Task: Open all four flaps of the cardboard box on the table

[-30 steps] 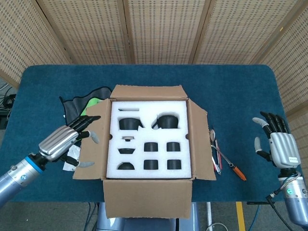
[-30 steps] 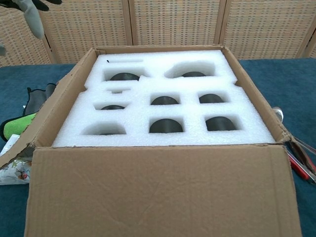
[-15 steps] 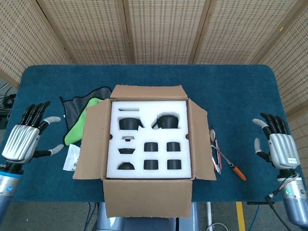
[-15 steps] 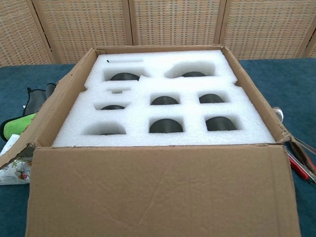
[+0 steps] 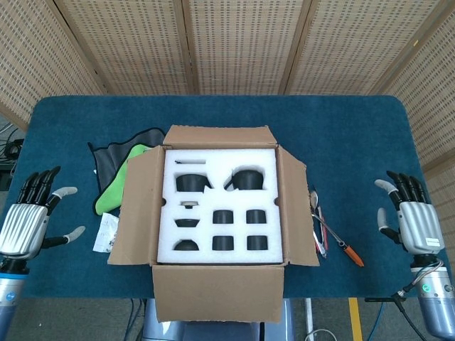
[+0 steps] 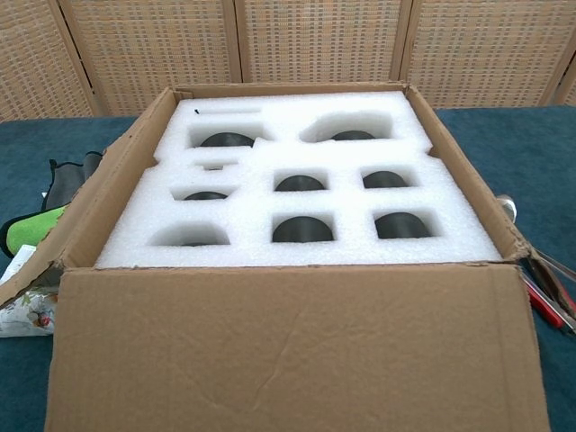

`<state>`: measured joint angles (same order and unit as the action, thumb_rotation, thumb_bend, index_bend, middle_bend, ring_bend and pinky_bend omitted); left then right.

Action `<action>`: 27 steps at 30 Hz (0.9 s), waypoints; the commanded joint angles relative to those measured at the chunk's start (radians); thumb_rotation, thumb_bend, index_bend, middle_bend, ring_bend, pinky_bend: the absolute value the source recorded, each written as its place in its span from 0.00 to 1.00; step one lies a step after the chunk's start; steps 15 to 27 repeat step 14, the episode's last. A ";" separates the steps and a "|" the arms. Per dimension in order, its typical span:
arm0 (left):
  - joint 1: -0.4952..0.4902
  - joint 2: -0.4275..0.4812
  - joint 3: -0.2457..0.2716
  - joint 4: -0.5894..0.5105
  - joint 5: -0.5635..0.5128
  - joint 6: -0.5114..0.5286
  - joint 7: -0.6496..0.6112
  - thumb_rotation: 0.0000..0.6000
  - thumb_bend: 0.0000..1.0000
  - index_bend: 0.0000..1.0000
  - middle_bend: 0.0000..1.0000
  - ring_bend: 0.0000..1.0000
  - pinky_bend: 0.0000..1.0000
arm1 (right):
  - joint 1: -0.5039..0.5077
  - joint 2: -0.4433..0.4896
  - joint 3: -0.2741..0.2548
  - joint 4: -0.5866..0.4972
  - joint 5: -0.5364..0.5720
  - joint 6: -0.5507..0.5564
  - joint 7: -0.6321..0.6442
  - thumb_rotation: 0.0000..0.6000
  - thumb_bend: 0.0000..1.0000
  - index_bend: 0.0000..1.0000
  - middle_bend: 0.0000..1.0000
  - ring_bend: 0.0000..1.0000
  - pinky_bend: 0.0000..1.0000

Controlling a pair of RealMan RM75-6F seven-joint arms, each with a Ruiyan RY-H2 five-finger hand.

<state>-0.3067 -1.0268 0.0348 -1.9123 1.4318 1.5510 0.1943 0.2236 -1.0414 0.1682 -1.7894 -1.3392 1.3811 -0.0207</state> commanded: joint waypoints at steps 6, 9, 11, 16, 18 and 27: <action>0.027 -0.019 -0.005 0.009 0.039 -0.004 0.001 0.83 0.17 0.27 0.00 0.00 0.00 | -0.011 -0.001 -0.006 -0.010 -0.012 0.017 -0.011 1.00 0.62 0.19 0.09 0.00 0.00; 0.033 -0.020 -0.014 0.008 0.043 -0.008 0.000 0.83 0.17 0.27 0.00 0.00 0.00 | -0.014 -0.001 -0.006 -0.012 -0.012 0.019 -0.012 1.00 0.62 0.19 0.09 0.00 0.00; 0.037 -0.021 -0.019 0.007 0.042 -0.012 0.001 0.83 0.17 0.27 0.00 0.00 0.00 | -0.015 -0.001 -0.006 -0.011 -0.012 0.019 -0.013 1.00 0.62 0.19 0.09 0.00 0.00; 0.044 -0.022 -0.022 0.005 0.037 -0.017 0.007 0.83 0.17 0.27 0.00 0.00 0.00 | -0.016 -0.002 -0.007 -0.011 -0.012 0.020 -0.016 1.00 0.62 0.19 0.09 0.00 0.00; 0.044 -0.022 -0.022 0.005 0.037 -0.017 0.007 0.83 0.17 0.27 0.00 0.00 0.00 | -0.016 -0.002 -0.007 -0.011 -0.012 0.020 -0.016 1.00 0.62 0.19 0.09 0.00 0.00; 0.044 -0.022 -0.022 0.005 0.037 -0.017 0.007 0.83 0.17 0.27 0.00 0.00 0.00 | -0.016 -0.002 -0.007 -0.011 -0.012 0.020 -0.016 1.00 0.62 0.19 0.09 0.00 0.00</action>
